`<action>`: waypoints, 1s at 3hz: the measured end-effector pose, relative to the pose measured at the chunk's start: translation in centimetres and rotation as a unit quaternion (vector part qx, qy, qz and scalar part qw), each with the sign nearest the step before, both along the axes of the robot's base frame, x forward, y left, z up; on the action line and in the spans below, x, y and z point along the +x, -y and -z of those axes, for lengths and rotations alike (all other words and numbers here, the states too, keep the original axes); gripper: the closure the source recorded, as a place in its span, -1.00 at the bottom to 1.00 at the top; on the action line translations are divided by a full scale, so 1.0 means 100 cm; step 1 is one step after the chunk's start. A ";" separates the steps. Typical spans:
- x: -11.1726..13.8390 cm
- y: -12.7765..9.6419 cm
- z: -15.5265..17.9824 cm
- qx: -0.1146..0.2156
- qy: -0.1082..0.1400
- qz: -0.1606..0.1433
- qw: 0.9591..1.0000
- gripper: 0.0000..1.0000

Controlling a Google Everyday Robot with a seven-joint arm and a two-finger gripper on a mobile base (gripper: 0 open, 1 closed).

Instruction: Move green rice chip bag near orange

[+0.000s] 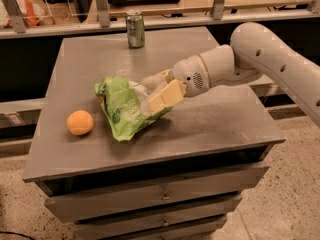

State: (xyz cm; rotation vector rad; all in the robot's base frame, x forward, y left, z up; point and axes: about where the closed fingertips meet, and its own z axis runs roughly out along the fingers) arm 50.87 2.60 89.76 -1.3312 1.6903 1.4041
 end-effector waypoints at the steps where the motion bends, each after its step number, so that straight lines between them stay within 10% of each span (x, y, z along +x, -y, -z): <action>1: 0.006 0.020 -0.008 -0.012 0.019 0.023 0.999 -1.00; 3: 0.023 0.079 -0.018 -0.063 0.073 0.114 0.989 -1.00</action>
Offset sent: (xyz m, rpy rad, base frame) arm 0.0325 -0.0849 0.0298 -0.1113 -0.1947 -0.1723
